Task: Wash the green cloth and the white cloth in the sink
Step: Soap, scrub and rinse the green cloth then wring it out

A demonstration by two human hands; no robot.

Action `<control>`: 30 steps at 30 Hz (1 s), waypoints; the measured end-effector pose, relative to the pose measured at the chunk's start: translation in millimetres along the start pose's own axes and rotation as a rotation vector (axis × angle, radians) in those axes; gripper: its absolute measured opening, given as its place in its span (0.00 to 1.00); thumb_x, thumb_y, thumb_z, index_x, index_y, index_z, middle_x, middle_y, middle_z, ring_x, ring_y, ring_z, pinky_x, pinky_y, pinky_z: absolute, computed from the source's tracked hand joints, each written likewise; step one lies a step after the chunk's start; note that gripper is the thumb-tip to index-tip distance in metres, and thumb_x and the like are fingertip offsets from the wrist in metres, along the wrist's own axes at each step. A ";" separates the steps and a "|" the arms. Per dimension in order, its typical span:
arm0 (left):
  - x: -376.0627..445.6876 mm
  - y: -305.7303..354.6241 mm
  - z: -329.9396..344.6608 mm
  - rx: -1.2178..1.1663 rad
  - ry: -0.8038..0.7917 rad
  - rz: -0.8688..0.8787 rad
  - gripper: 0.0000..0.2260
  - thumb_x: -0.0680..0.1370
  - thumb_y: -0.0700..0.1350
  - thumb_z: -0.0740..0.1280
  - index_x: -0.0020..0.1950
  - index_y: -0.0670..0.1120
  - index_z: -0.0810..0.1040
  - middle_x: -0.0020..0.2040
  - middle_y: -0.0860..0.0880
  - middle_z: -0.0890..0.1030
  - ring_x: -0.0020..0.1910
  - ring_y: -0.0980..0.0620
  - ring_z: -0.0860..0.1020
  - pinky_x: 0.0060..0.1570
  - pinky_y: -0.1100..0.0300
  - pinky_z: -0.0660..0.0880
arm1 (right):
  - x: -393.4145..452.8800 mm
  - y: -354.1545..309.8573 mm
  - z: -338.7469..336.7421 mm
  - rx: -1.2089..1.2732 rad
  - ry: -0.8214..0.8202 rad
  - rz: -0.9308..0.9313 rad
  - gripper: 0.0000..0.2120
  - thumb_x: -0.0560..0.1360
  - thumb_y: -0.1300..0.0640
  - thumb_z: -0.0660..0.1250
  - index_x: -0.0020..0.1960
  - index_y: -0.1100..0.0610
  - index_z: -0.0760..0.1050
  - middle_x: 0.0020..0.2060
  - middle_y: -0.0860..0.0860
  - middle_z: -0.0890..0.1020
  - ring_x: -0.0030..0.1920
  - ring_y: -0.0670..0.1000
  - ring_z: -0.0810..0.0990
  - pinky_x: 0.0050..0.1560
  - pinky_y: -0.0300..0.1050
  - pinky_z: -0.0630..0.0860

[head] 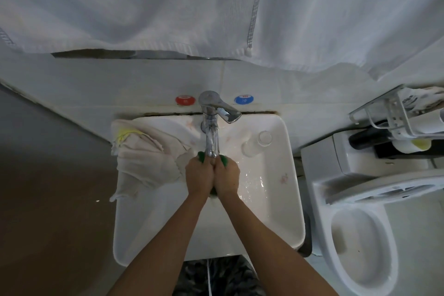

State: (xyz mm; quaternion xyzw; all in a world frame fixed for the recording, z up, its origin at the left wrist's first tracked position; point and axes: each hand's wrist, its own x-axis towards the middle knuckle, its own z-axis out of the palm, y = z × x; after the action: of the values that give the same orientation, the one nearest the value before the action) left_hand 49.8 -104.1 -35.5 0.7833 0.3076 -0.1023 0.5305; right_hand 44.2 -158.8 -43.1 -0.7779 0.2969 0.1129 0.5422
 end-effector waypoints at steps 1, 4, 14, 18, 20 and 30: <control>-0.6 -1.6 0.4 0.001 -0.020 0.020 0.15 0.80 0.45 0.61 0.32 0.46 0.72 0.32 0.45 0.77 0.32 0.46 0.76 0.32 0.57 0.72 | -2.3 1.6 -0.3 0.010 0.022 -0.014 0.19 0.80 0.55 0.61 0.30 0.53 0.68 0.27 0.49 0.73 0.29 0.48 0.70 0.34 0.45 0.69; -1.7 -4.0 -2.1 -0.065 -0.099 0.044 0.11 0.79 0.47 0.63 0.37 0.46 0.75 0.34 0.46 0.79 0.34 0.48 0.79 0.35 0.56 0.75 | -6.6 4.0 -2.5 0.080 0.074 -0.010 0.15 0.81 0.52 0.59 0.37 0.54 0.70 0.32 0.51 0.76 0.33 0.49 0.74 0.40 0.49 0.75; 13.1 -43.9 -39.1 0.290 -0.077 -0.084 0.13 0.78 0.52 0.63 0.53 0.42 0.76 0.47 0.48 0.77 0.46 0.48 0.74 0.48 0.57 0.70 | 5.3 3.1 -24.4 0.484 0.076 0.110 0.06 0.82 0.56 0.58 0.48 0.54 0.72 0.45 0.53 0.77 0.47 0.51 0.77 0.54 0.50 0.78; 8.9 -40.4 -29.0 0.012 -0.209 -0.076 0.12 0.79 0.52 0.58 0.46 0.49 0.78 0.48 0.44 0.82 0.48 0.45 0.80 0.49 0.48 0.75 | 2.0 -2.4 -15.9 0.461 -0.014 0.088 0.07 0.82 0.56 0.60 0.46 0.52 0.73 0.44 0.55 0.78 0.47 0.53 0.77 0.53 0.52 0.77; 3.2 -30.2 -26.6 -0.049 -0.248 -0.026 0.12 0.82 0.47 0.56 0.51 0.44 0.77 0.50 0.43 0.81 0.47 0.47 0.78 0.46 0.55 0.74 | -0.2 -3.5 -11.1 0.450 -0.049 0.106 0.06 0.81 0.55 0.60 0.48 0.54 0.75 0.48 0.57 0.80 0.50 0.54 0.78 0.57 0.53 0.77; -7.4 -17.2 -23.6 -0.125 -0.291 0.016 0.09 0.81 0.41 0.59 0.56 0.41 0.77 0.47 0.47 0.80 0.46 0.51 0.78 0.38 0.72 0.73 | 5.7 -8.0 -7.1 0.465 -0.178 0.115 0.05 0.74 0.56 0.70 0.50 0.55 0.80 0.50 0.58 0.83 0.53 0.59 0.82 0.57 0.59 0.79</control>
State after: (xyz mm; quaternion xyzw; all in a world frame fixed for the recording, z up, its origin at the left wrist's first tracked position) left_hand 29.9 -81.4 -35.2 0.7280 0.2271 -0.1914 0.6179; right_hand 52.5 -165.3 -37.0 -0.6011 0.3099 0.1401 0.7232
